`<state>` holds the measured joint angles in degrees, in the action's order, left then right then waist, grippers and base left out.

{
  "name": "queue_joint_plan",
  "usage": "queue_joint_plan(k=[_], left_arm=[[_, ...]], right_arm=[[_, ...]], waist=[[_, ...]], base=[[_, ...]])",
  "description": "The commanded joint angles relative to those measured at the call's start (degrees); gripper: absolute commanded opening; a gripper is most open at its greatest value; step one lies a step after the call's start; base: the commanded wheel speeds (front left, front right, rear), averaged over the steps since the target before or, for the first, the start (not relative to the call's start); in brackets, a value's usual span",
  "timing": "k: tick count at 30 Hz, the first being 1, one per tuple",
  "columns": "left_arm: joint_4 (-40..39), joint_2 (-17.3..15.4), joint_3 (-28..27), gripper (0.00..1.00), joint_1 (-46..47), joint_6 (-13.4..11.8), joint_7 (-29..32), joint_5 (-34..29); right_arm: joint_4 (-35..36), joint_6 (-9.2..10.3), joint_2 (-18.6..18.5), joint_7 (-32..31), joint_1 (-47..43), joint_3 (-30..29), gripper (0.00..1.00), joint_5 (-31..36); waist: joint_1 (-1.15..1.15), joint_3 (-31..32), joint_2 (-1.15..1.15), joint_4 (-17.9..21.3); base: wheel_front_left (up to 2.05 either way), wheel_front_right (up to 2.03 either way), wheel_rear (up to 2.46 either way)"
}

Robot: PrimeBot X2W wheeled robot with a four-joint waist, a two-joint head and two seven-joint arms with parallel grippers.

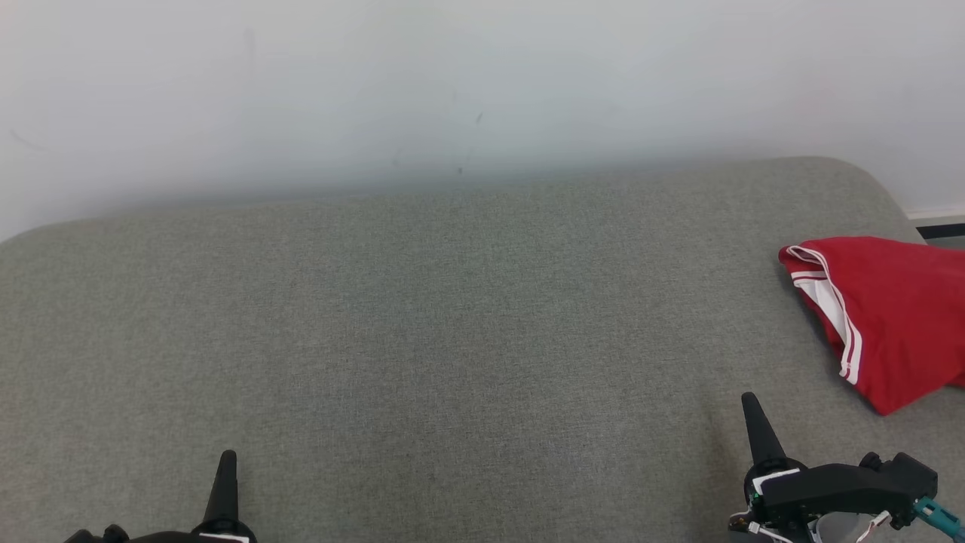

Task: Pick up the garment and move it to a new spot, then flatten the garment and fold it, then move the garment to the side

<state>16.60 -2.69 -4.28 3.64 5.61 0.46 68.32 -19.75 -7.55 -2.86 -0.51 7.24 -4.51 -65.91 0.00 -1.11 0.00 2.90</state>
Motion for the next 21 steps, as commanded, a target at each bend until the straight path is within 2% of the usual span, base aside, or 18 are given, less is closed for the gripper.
queue_joint_plan(k=[1,21], left_arm=[[-0.65,-0.22,-0.36,0.0,1.03,0.4,0.37,1.93],[-1.54,-0.25,-1.25,0.0,1.93,1.07,3.05,11.98]], right_arm=[[0.89,0.07,-0.01,-0.47,0.13,-0.19,0.0,-2.0],[3.14,0.09,-0.01,-3.05,-0.44,-1.08,0.0,-12.99]], waist=[[0.0,0.04,0.0,-0.11],[0.0,0.42,0.0,-1.21]], base=[[0.0,0.0,0.0],[0.0,0.0,0.0]])
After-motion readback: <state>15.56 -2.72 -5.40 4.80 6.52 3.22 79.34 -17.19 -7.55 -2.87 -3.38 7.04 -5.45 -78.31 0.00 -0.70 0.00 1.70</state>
